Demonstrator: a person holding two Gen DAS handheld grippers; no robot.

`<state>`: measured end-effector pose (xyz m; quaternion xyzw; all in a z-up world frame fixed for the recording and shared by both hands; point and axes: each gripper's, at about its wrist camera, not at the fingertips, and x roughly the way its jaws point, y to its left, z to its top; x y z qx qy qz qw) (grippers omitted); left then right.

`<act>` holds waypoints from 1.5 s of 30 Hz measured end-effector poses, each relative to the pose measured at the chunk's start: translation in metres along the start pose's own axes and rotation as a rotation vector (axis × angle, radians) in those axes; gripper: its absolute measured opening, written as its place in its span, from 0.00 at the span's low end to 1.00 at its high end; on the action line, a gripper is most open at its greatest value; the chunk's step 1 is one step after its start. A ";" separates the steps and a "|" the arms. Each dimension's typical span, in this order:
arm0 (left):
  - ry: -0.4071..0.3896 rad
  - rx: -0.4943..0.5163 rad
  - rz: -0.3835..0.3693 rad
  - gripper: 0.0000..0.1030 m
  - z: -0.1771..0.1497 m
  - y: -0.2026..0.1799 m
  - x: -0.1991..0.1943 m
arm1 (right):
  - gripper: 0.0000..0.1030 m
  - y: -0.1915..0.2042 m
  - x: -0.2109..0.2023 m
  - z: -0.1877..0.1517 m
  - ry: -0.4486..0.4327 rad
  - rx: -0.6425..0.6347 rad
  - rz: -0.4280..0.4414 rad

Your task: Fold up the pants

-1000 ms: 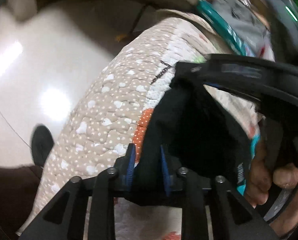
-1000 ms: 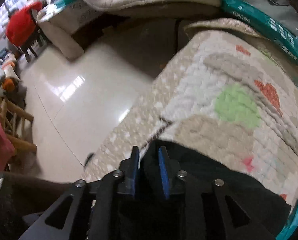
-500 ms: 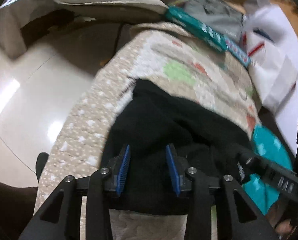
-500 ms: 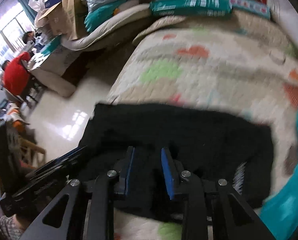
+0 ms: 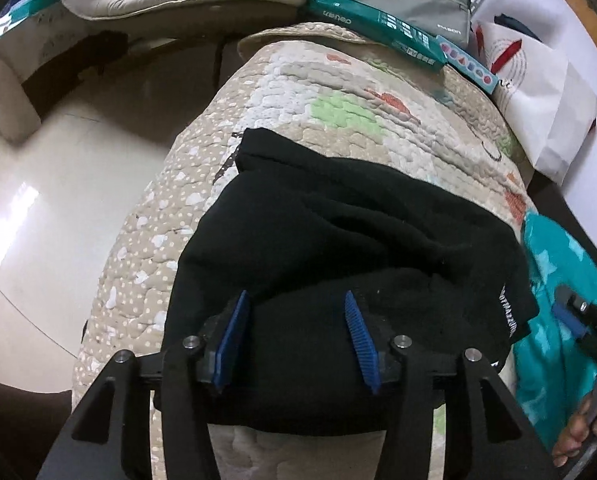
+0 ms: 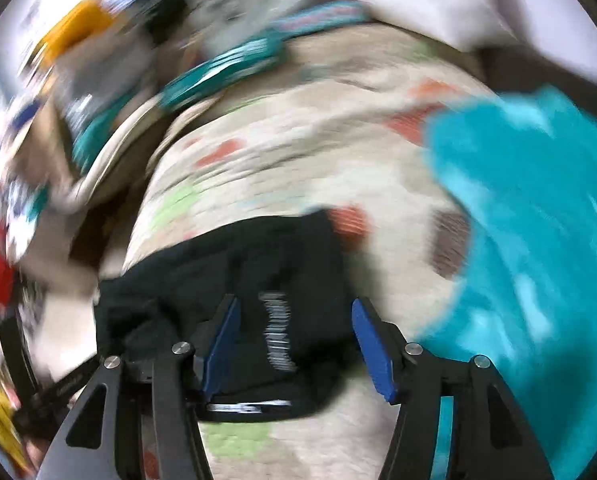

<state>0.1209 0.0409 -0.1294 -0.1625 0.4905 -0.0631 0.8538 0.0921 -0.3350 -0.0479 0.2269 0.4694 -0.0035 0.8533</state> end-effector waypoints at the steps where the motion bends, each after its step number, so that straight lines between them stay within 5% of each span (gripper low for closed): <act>1: -0.005 -0.003 -0.006 0.48 0.001 0.000 0.000 | 0.62 -0.010 0.000 -0.003 0.003 0.063 0.018; 5: -0.018 -0.021 -0.005 0.48 0.003 0.005 -0.003 | 0.62 0.009 0.006 -0.013 0.025 0.085 0.149; 13: -0.126 -0.240 0.079 0.49 0.031 0.063 -0.030 | 0.62 0.165 0.054 -0.022 0.171 -0.405 0.197; 17: -0.056 -0.286 0.072 0.49 0.025 0.078 -0.019 | 0.62 0.213 0.097 -0.016 0.205 -0.563 0.124; 26: 0.050 -0.291 0.099 0.52 0.002 0.073 0.002 | 0.62 0.297 0.161 -0.032 0.357 -0.812 0.156; 27: 0.053 -0.288 0.105 0.52 0.001 0.072 0.003 | 0.50 0.302 0.165 -0.036 0.363 -0.845 0.132; 29: 0.054 -0.287 0.111 0.53 -0.003 0.071 0.004 | 0.08 0.311 0.179 -0.043 0.410 -0.902 0.079; 33: 0.053 -0.292 0.117 0.53 -0.007 0.072 0.002 | 0.06 0.327 0.184 -0.033 0.368 -0.891 0.066; 42: 0.064 -0.344 0.109 0.57 -0.015 0.080 0.002 | 0.11 0.356 0.218 -0.032 0.410 -0.886 0.052; 43: 0.068 -0.357 0.104 0.57 -0.015 0.082 0.002 | 0.15 0.351 0.213 -0.026 0.400 -0.852 0.071; 45: 0.076 -0.380 0.092 0.58 -0.014 0.084 0.002 | 0.50 0.339 0.200 -0.011 0.359 -0.781 0.088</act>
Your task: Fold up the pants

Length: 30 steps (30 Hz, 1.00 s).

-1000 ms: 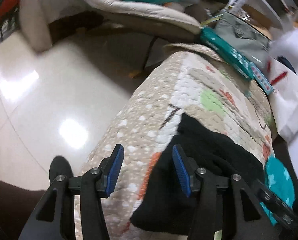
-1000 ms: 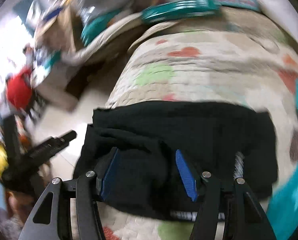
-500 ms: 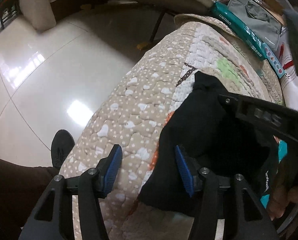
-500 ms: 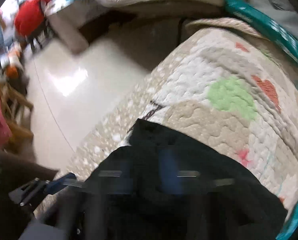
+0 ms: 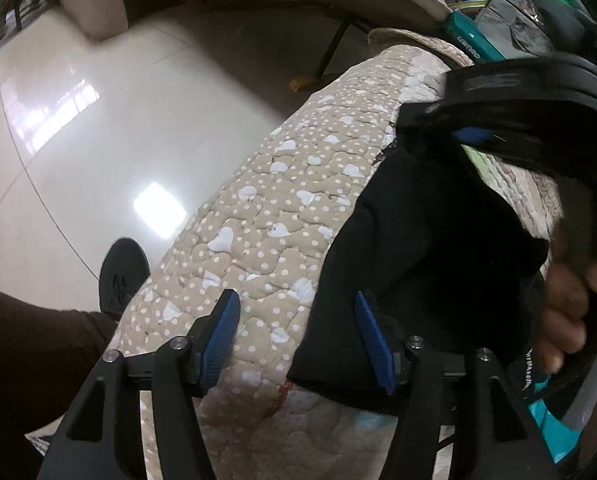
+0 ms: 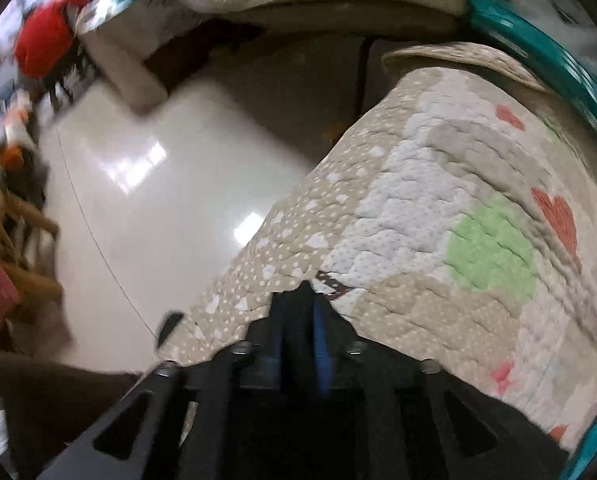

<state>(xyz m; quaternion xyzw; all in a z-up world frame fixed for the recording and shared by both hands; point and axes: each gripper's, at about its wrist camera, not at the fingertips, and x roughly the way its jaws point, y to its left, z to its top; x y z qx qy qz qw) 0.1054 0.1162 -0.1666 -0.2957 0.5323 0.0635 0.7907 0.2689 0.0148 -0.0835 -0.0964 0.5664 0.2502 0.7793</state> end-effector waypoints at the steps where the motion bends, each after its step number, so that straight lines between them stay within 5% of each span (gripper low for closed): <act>1: 0.004 -0.014 -0.008 0.59 0.001 0.001 0.000 | 0.58 -0.012 -0.016 -0.005 -0.049 0.046 -0.010; 6: 0.010 -0.035 -0.025 0.59 0.005 0.002 0.000 | 0.63 -0.070 -0.073 -0.061 -0.146 0.208 -0.011; 13: -0.016 -0.024 -0.017 0.59 0.007 -0.010 -0.001 | 0.63 -0.092 -0.069 -0.142 -0.081 0.334 -0.004; 14: -0.020 -0.017 -0.009 0.59 0.006 -0.012 -0.001 | 0.57 -0.090 -0.063 -0.148 -0.065 0.339 -0.004; 15: -0.025 -0.009 -0.003 0.59 0.006 -0.013 -0.001 | 0.34 -0.089 -0.059 -0.155 -0.059 0.349 0.005; 18: -0.038 0.012 0.004 0.59 0.007 -0.014 0.000 | 0.19 -0.099 -0.069 -0.173 -0.095 0.447 0.033; 20: -0.053 0.015 0.009 0.59 0.010 -0.014 -0.002 | 0.18 -0.108 -0.074 -0.185 -0.099 0.503 0.021; 22: -0.059 0.010 -0.002 0.59 0.014 -0.014 -0.003 | 0.25 -0.117 -0.074 -0.193 -0.093 0.537 0.012; 26: -0.107 0.019 -0.040 0.59 0.025 -0.020 -0.012 | 0.31 -0.119 -0.101 -0.190 -0.223 0.539 -0.017; 30: -0.145 0.067 -0.020 0.59 0.028 -0.029 -0.013 | 0.31 -0.105 -0.108 -0.153 -0.292 0.486 0.211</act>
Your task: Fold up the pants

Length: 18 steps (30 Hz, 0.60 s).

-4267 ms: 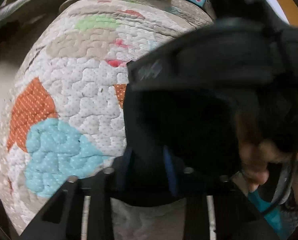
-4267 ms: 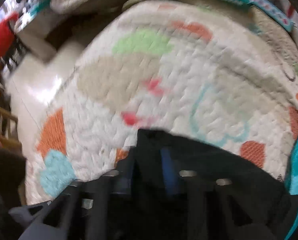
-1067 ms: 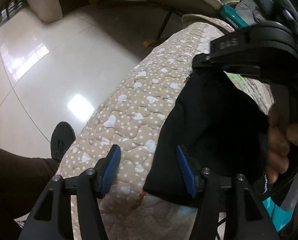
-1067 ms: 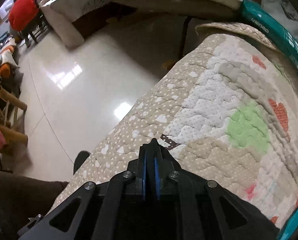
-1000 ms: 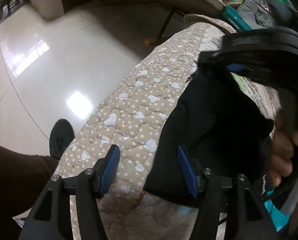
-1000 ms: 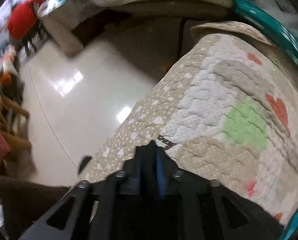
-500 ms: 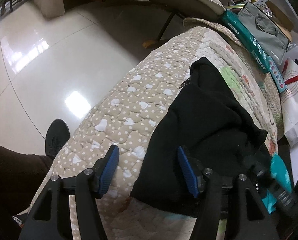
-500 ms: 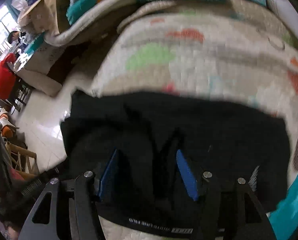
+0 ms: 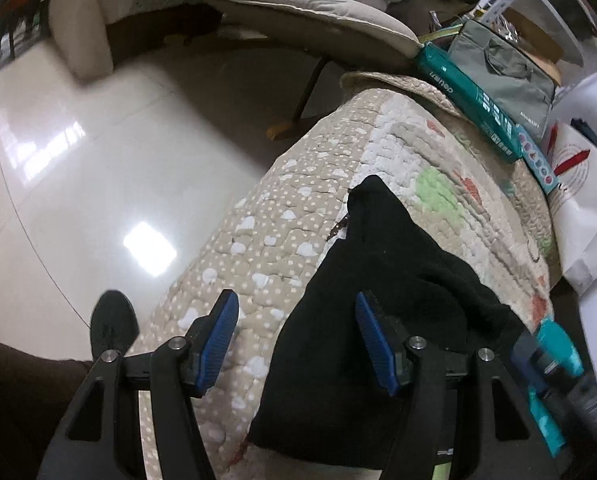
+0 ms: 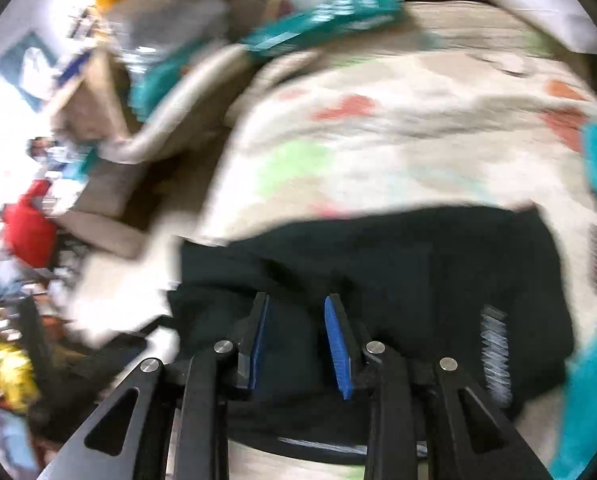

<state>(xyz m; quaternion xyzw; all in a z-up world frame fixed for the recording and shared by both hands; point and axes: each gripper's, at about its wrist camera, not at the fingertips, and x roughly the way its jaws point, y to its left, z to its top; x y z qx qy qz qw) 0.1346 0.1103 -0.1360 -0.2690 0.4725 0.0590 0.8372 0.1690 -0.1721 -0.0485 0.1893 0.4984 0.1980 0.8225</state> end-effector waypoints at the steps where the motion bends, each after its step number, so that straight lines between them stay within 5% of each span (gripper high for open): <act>1: 0.015 0.008 0.006 0.59 -0.001 -0.001 0.004 | 0.31 0.003 0.006 0.004 0.014 0.009 0.039; 3: 0.052 0.027 0.018 0.60 -0.004 -0.003 0.014 | 0.36 0.002 0.029 0.008 0.061 0.048 0.074; 5: 0.084 0.065 0.039 0.66 -0.008 -0.007 0.024 | 0.43 -0.011 0.050 0.007 0.122 0.106 -0.007; 7: 0.085 0.083 0.057 0.72 -0.009 -0.009 0.027 | 0.32 -0.030 0.054 0.002 0.109 0.201 0.005; 9: 0.093 0.078 0.053 0.72 -0.008 -0.007 0.026 | 0.34 -0.036 0.032 -0.005 0.073 0.227 0.007; 14: 0.073 0.082 -0.037 0.71 -0.002 -0.013 0.010 | 0.59 -0.057 -0.076 -0.045 -0.164 0.136 -0.244; 16: 0.044 0.123 -0.129 0.71 -0.006 -0.022 -0.007 | 0.61 -0.085 -0.116 -0.061 -0.242 0.194 -0.325; 18: 0.025 0.197 -0.184 0.71 -0.012 -0.037 -0.024 | 0.63 -0.108 -0.141 -0.073 -0.284 0.331 -0.318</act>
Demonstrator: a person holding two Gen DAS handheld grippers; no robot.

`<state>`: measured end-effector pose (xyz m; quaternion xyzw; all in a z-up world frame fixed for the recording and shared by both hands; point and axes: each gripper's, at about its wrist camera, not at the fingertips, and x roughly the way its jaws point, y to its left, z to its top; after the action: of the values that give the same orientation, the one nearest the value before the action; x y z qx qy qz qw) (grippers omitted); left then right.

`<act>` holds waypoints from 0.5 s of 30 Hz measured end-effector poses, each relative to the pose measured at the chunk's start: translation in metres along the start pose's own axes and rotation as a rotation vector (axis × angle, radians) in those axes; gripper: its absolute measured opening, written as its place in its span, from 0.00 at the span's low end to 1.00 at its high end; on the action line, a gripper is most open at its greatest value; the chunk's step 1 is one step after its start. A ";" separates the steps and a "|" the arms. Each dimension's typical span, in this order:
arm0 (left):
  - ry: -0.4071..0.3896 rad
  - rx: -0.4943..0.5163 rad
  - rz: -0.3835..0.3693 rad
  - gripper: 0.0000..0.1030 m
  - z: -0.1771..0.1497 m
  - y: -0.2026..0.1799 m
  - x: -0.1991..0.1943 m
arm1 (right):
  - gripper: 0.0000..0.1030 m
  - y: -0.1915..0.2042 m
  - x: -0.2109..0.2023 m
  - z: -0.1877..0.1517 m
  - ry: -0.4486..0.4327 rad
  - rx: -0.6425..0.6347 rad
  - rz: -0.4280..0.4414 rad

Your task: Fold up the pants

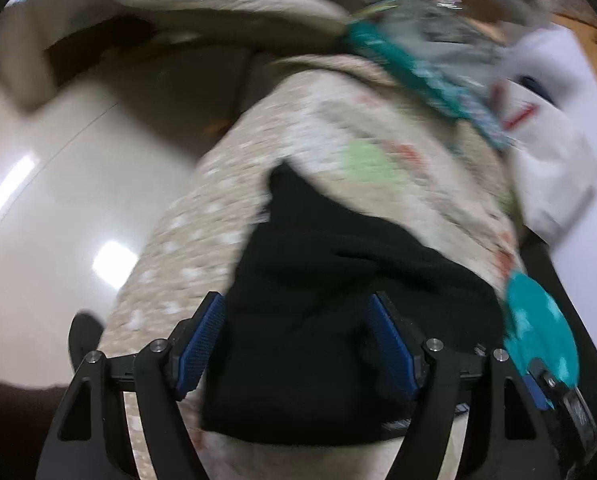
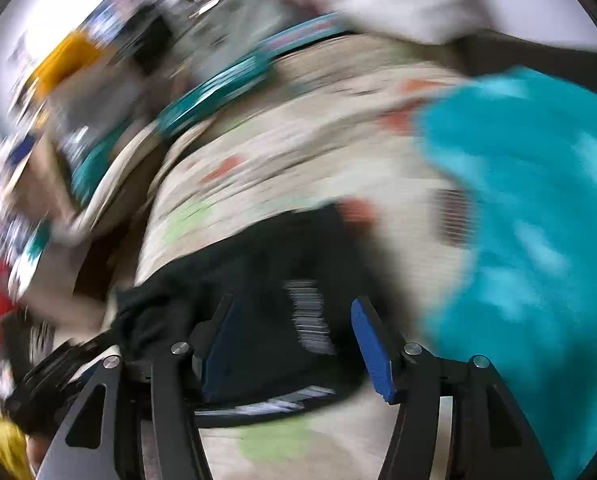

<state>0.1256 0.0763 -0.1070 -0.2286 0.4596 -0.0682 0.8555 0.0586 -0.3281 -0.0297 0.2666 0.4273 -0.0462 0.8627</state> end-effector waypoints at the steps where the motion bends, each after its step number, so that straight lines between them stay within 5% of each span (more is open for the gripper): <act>1: 0.004 0.030 -0.019 0.71 0.001 -0.011 -0.003 | 0.63 -0.015 -0.006 0.002 0.003 0.075 0.026; 5: 0.035 0.162 -0.103 0.71 0.009 -0.070 -0.015 | 0.63 -0.039 -0.006 0.006 0.015 0.200 0.089; 8: 0.072 0.369 -0.101 0.71 0.013 -0.135 -0.006 | 0.63 -0.046 0.010 -0.001 0.043 0.221 0.089; 11: 0.137 0.525 -0.089 0.72 0.010 -0.188 0.026 | 0.63 -0.059 0.021 -0.011 0.088 0.237 0.093; 15: 0.286 0.588 -0.087 0.72 0.004 -0.233 0.086 | 0.63 -0.056 0.037 -0.020 0.119 0.240 0.139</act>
<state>0.1994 -0.1576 -0.0646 0.0208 0.5255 -0.2657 0.8080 0.0507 -0.3601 -0.0915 0.3989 0.4494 -0.0212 0.7990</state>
